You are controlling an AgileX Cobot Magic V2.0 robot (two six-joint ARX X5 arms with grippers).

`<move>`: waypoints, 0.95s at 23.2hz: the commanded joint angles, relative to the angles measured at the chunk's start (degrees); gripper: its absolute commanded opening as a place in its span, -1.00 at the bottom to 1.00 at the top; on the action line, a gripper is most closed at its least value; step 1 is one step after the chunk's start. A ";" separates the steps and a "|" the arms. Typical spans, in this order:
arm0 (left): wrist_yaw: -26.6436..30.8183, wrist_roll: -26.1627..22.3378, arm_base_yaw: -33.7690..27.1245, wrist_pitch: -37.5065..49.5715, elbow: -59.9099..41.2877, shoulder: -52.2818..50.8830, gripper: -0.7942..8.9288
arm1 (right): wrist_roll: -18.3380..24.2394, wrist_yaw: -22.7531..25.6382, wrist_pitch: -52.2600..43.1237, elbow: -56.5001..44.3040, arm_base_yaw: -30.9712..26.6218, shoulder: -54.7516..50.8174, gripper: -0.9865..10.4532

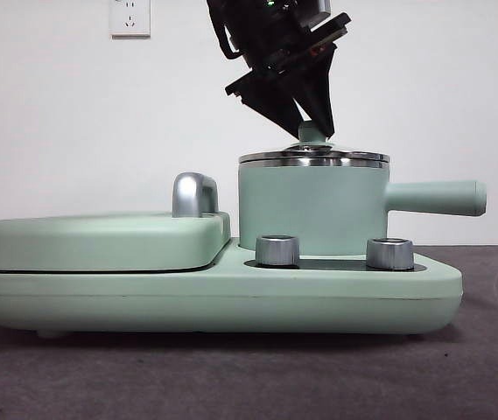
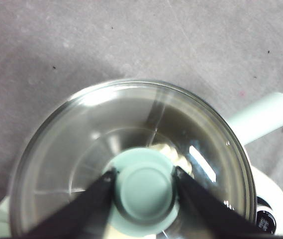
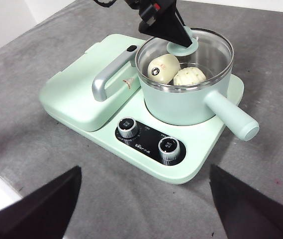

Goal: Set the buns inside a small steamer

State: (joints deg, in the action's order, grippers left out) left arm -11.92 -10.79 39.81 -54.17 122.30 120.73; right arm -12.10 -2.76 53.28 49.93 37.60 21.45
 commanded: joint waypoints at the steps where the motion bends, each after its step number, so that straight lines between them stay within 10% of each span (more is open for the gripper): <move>1: 0.13 -0.07 0.79 -1.11 1.01 2.12 0.07 | -0.74 0.26 -0.76 0.20 0.52 0.11 -0.11; 13: 0.07 7.45 0.98 -27.02 9.38 -9.31 0.06 | -0.72 0.15 -0.72 0.20 0.52 0.11 -0.11; 22: 0.07 8.04 2.34 -28.59 -0.11 -23.04 0.06 | -0.55 -1.81 -0.55 0.20 0.52 0.13 -0.11</move>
State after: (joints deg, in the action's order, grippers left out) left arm -11.88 -2.92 41.69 -81.03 122.50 98.02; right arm -12.27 -4.29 53.28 49.87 37.60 21.45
